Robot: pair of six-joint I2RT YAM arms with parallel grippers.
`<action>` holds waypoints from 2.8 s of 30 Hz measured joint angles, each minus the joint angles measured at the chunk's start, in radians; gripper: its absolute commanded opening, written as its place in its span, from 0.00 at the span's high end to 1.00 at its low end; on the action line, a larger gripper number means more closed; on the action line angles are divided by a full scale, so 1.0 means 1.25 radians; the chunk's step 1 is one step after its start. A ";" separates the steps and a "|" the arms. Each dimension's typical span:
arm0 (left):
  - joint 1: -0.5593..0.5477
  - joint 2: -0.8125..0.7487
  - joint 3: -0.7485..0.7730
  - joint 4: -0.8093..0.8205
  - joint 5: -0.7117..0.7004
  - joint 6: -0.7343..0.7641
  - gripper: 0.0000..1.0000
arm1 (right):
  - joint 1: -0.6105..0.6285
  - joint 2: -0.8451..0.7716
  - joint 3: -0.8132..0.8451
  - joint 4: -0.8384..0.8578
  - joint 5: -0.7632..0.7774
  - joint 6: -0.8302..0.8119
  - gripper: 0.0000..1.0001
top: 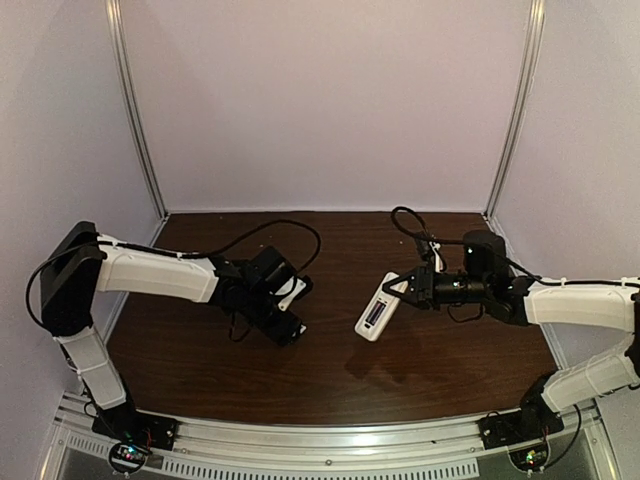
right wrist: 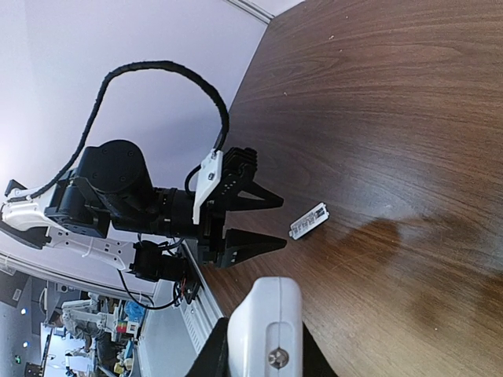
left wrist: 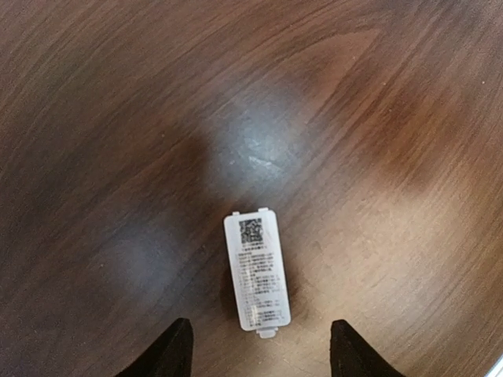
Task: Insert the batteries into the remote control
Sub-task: Pick up the battery cover from the center of the board, then load the battery cover onto the remote control without the battery cover.
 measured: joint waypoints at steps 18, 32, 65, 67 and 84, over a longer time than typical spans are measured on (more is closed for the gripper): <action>0.005 0.104 0.052 -0.021 -0.001 0.022 0.68 | -0.006 0.000 -0.002 0.008 -0.001 0.000 1.00; 0.004 -0.012 0.029 -0.042 0.015 0.036 0.85 | 0.015 0.034 -0.056 0.136 0.010 0.075 1.00; -0.191 -0.084 0.168 -0.020 0.019 0.021 0.84 | 0.145 0.100 -0.092 0.339 0.200 0.202 1.00; -0.191 -0.077 0.178 -0.027 0.009 0.021 0.84 | 0.148 0.099 -0.092 0.332 0.208 0.202 1.00; -0.192 -0.026 0.209 -0.061 -0.012 0.022 0.84 | 0.172 0.095 -0.111 0.322 0.252 0.208 1.00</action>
